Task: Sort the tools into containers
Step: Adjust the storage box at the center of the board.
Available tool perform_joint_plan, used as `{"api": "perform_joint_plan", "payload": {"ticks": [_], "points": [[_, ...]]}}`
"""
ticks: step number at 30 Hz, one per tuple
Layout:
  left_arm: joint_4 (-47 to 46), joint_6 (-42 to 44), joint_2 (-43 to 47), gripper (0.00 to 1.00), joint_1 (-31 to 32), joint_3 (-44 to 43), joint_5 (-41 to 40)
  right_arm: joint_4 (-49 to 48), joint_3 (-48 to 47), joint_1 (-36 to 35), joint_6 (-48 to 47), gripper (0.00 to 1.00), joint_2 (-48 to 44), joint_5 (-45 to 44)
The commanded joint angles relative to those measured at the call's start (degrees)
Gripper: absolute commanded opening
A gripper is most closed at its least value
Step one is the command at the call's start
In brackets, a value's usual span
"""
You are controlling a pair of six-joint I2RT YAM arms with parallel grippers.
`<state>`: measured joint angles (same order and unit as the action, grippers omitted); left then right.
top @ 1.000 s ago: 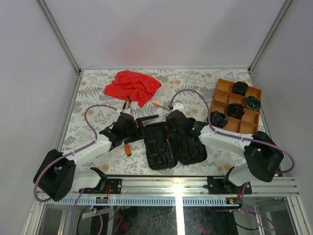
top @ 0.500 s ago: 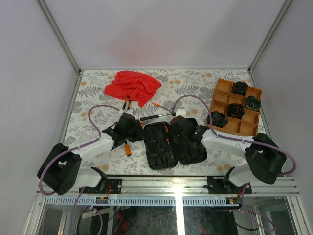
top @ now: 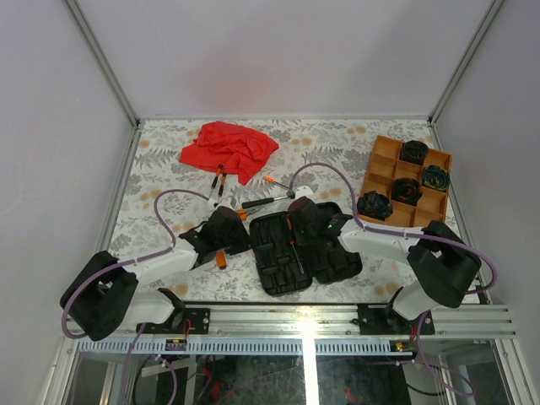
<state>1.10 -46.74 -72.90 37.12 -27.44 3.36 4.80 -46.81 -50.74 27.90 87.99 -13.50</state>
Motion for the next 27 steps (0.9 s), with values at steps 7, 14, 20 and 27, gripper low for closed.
{"api": "perform_joint_plan", "payload": {"ticks": [7, 14, 20, 27], "points": [[4.26, -3.34, 5.97, 0.13, 3.05, 1.9, -6.0, -2.32, -4.8, -0.12, -5.36, 0.19, 3.78, 3.49], [8.65, -1.2, 8.66, 0.29, 3.04, -1.34, -10.06, -2.49, -3.73, -0.15, -7.12, 0.29, -1.14, 3.73], [7.42, -1.15, 6.55, 0.45, 2.93, -2.26, -10.4, -3.16, -1.64, -0.15, -7.87, 0.34, -5.61, 6.34], [1.0, -1.89, 5.4, 0.53, 1.42, -0.42, -6.2, -6.25, 2.39, -0.14, -7.05, 0.37, -9.23, 6.81]]}}
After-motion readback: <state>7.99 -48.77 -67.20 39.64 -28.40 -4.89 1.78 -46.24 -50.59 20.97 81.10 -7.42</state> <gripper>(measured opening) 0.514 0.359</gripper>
